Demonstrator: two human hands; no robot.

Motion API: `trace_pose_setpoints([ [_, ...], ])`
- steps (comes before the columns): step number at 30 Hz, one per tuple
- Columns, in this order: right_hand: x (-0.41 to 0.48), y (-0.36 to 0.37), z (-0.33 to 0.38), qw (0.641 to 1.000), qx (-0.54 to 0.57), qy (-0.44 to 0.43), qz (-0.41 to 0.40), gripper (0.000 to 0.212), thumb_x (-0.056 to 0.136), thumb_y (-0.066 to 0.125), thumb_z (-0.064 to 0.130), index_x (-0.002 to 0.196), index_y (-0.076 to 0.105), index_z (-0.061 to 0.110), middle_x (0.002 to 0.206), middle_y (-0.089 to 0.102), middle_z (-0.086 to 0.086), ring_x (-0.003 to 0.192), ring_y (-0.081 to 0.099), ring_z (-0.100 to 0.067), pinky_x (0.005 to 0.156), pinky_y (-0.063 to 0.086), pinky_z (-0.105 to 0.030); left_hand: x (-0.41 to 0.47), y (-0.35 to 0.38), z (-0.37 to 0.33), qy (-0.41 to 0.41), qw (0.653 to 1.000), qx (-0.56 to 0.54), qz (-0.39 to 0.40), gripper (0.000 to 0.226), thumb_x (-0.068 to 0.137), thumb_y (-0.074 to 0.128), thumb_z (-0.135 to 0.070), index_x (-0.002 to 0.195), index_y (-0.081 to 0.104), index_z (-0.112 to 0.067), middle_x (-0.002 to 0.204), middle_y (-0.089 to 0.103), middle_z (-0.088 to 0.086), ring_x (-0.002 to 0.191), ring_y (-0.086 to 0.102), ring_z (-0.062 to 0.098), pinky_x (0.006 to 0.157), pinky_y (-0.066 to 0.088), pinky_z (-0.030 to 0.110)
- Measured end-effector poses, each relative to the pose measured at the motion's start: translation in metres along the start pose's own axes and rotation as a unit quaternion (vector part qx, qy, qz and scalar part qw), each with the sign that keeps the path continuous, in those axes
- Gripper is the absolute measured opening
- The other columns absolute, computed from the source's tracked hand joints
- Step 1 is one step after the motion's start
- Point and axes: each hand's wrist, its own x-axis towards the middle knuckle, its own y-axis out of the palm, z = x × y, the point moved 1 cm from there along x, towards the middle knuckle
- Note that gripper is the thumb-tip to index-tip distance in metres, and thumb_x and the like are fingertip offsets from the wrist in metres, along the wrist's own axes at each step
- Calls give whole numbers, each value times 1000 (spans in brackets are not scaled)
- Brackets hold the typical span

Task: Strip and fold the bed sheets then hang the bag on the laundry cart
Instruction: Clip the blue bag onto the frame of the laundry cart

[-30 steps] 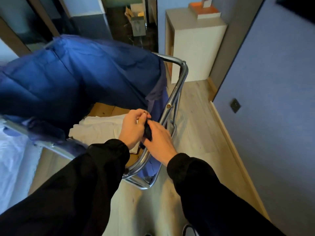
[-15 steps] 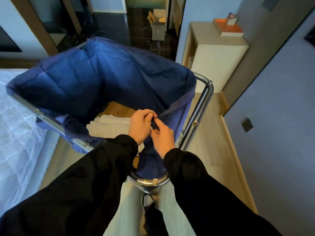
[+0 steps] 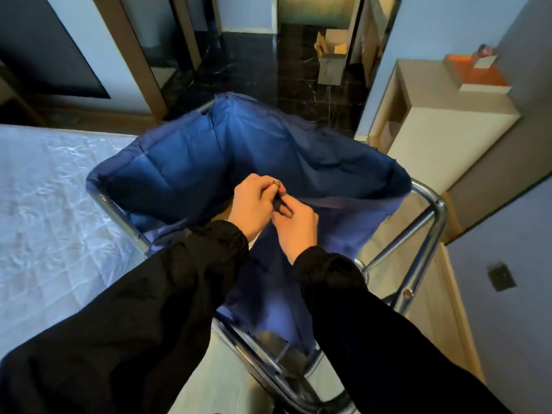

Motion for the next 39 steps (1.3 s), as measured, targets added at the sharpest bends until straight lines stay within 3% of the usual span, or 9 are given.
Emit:
trace_pose_setpoints([
  [2,11,20,5,1000,4,-5,4,44,82,52,-18,122,62,0,76,60,8,60,54,16,66,42,-2,8,-19,1,11,1000,13,-19,23,95,46,-1,85,67,-5,87,56,3,69,57,-6,67,42,6],
  [5,24,53,0,1000,-18,3,5,35,83,52,-14,114,66,-3,67,51,17,55,51,13,61,39,-3,19,-37,26,5,1000,4,-22,23,95,45,1,85,66,-1,81,52,-3,65,55,-15,64,41,6],
  [9,26,95,-14,994,-105,0,-6,27,86,54,-3,107,69,5,83,69,1,69,56,5,67,41,-8,26,-48,77,-2,1000,21,6,22,94,50,-1,86,69,-8,89,55,1,77,54,2,72,39,9],
  [13,30,120,-34,972,-224,-1,-72,21,82,59,5,103,65,6,86,66,-8,78,58,-19,75,45,-29,36,-54,111,1,994,-15,110,19,93,52,-5,95,70,-10,97,65,6,92,60,19,87,47,33],
  [18,41,130,-51,945,-273,128,-126,30,83,62,9,113,61,11,103,68,-14,99,60,-31,86,45,-34,51,-80,144,-13,977,-37,211,28,95,53,-12,121,63,-16,111,67,3,97,61,12,86,46,17],
  [20,42,130,-58,935,-283,156,-144,28,84,60,9,112,60,12,104,67,-16,101,60,-34,84,44,-34,59,-95,160,-21,975,-8,222,29,95,52,-12,121,63,-17,110,67,5,97,62,17,85,47,21],
  [26,48,122,-78,931,-264,202,-152,26,86,62,10,111,57,12,85,59,-6,93,58,-32,80,42,-33,74,-97,212,-75,927,141,341,29,90,52,-13,116,64,-16,106,64,4,95,60,20,78,43,19],
  [32,71,113,-96,943,-207,200,-165,22,88,54,5,109,57,12,85,59,-8,82,56,-28,75,43,-29,69,-62,237,-47,858,214,464,52,81,71,-29,129,54,-20,125,57,3,114,54,22,94,43,27],
  [39,94,92,-129,931,-175,255,-193,21,87,47,3,98,58,15,89,55,-1,83,48,-18,68,31,-20,82,-3,259,4,838,299,457,51,82,60,-43,128,49,-24,128,56,6,119,52,29,101,42,43],
])
